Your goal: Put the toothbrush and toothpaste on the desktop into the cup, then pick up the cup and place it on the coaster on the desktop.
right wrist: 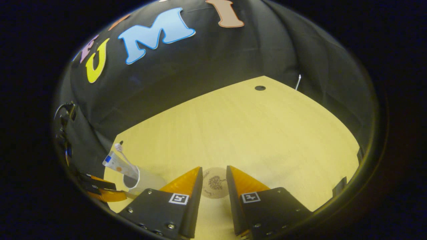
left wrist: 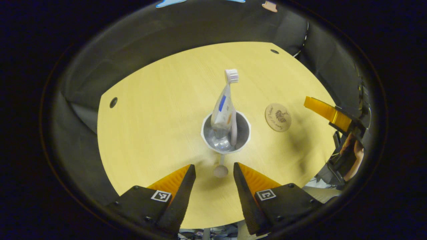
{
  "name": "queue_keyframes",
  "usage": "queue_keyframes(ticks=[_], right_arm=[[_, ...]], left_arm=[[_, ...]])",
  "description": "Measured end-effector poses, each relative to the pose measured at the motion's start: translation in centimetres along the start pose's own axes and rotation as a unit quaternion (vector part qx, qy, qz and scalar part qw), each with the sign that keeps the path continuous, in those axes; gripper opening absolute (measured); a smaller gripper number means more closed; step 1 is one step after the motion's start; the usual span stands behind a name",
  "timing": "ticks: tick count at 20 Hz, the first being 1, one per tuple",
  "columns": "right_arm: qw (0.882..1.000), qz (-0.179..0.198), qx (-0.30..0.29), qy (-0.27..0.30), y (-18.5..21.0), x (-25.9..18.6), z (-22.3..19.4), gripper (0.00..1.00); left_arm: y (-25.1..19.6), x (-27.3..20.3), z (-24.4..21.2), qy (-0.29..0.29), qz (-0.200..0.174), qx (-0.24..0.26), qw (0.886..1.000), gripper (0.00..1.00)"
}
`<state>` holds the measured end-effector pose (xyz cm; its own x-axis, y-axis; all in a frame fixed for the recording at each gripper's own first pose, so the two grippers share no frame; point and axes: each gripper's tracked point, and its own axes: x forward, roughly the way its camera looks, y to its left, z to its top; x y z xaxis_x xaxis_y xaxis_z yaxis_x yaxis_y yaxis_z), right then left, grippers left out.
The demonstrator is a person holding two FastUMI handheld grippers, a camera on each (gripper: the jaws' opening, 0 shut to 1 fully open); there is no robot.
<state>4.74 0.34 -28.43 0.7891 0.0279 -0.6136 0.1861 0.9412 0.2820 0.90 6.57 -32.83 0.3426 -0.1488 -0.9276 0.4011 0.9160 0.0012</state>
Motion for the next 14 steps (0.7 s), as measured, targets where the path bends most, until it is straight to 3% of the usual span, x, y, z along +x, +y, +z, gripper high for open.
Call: queue_keyframes(ticks=[14], right_arm=[[0.997,-0.048,0.050,0.012,-6.2,-0.2,0.4,0.43]], left_arm=[[-0.9,6.6,0.2,0.086,-0.009,0.024,0.996,0.78]])
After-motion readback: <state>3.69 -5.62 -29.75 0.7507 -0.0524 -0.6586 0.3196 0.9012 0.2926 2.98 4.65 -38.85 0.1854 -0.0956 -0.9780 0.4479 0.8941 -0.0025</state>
